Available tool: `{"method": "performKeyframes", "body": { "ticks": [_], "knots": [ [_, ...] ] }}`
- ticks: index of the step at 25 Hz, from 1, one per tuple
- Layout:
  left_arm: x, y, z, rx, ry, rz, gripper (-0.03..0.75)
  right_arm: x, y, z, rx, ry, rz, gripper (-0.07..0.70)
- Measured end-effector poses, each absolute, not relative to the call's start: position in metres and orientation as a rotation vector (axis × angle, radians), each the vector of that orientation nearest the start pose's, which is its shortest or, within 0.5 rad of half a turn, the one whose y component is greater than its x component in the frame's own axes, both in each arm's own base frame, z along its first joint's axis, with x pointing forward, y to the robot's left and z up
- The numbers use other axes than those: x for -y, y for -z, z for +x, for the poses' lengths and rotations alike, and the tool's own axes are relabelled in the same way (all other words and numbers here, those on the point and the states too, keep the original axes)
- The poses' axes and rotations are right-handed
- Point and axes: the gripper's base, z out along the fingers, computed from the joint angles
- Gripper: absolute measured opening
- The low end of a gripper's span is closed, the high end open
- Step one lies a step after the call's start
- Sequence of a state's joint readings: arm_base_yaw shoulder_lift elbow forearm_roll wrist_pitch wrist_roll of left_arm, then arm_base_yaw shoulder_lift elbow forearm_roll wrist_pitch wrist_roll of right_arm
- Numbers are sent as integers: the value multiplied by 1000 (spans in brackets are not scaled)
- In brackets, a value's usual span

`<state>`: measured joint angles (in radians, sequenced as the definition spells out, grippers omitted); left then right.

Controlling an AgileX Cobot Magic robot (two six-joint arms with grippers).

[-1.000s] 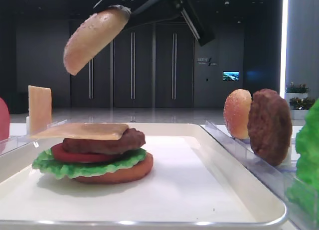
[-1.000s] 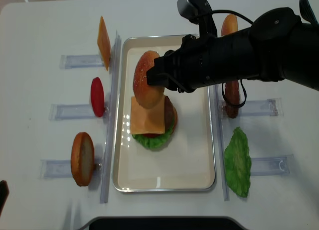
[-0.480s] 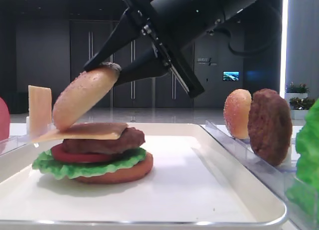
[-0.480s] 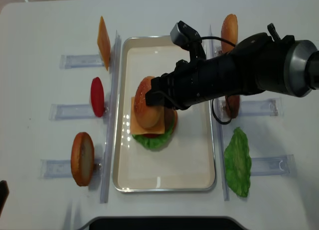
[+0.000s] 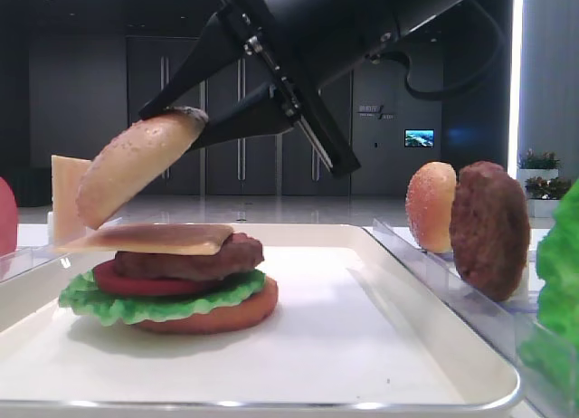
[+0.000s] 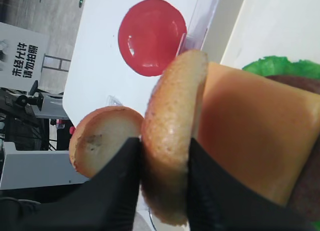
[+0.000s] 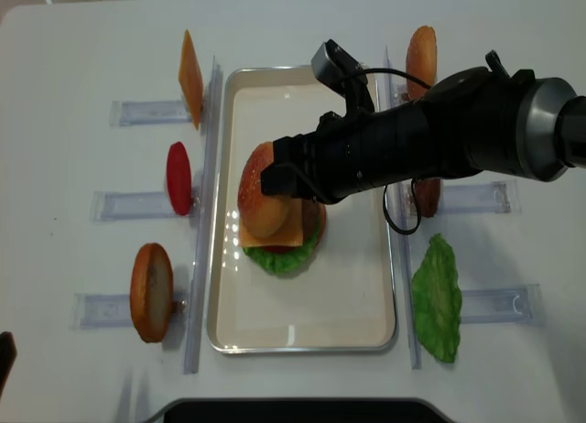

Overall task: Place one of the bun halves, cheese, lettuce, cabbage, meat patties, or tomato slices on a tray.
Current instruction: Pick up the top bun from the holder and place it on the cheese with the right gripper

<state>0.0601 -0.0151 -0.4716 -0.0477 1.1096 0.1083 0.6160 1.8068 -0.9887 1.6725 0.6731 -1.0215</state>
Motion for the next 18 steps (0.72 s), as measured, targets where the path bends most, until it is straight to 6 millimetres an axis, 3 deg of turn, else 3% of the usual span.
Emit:
{"method": "performKeyframes", "body": {
  "ticks": [18],
  "knots": [
    [4,-265,-6,-2105,-43,54,159,-258,-195,261,-2410,-1386,-383,188]
  ]
}}
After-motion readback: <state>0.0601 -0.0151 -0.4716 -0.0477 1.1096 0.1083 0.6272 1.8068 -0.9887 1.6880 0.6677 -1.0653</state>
